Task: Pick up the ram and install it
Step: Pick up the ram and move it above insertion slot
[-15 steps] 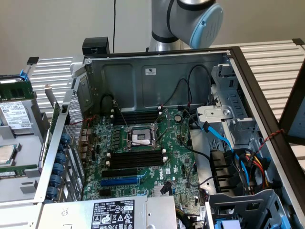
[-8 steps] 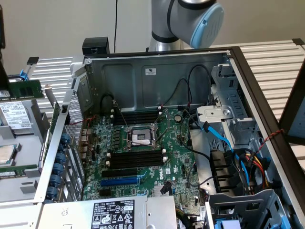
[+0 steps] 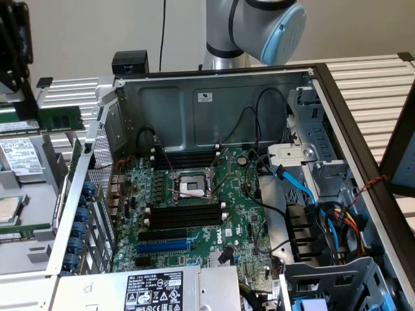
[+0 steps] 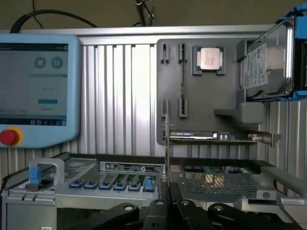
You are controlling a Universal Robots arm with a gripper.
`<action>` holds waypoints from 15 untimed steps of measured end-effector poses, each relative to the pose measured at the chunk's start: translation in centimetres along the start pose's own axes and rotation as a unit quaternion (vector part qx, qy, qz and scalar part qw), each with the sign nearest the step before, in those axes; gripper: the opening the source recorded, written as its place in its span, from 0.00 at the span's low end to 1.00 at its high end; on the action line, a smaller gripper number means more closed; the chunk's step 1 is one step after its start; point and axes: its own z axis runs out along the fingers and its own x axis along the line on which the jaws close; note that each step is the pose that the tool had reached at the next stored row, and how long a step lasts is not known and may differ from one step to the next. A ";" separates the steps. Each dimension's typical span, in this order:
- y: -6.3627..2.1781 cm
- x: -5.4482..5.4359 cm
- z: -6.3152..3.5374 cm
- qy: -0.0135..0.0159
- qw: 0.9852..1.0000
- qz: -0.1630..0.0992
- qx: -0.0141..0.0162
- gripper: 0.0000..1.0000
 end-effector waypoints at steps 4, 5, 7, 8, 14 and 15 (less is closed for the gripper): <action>-1.83 0.0 0.04 -0.002 1.000 0.000 0.000 0.12; -2.29 0.0 0.06 -0.003 1.000 0.000 0.000 0.12; -3.18 -0.1 0.08 -0.003 1.000 0.000 0.000 0.12; -3.63 -0.1 0.09 -0.004 1.000 0.000 0.000 0.12; -6.39 -0.1 0.17 -0.009 1.000 0.000 0.001 0.12; -6.85 -0.1 0.18 -0.009 1.000 0.000 0.001 0.12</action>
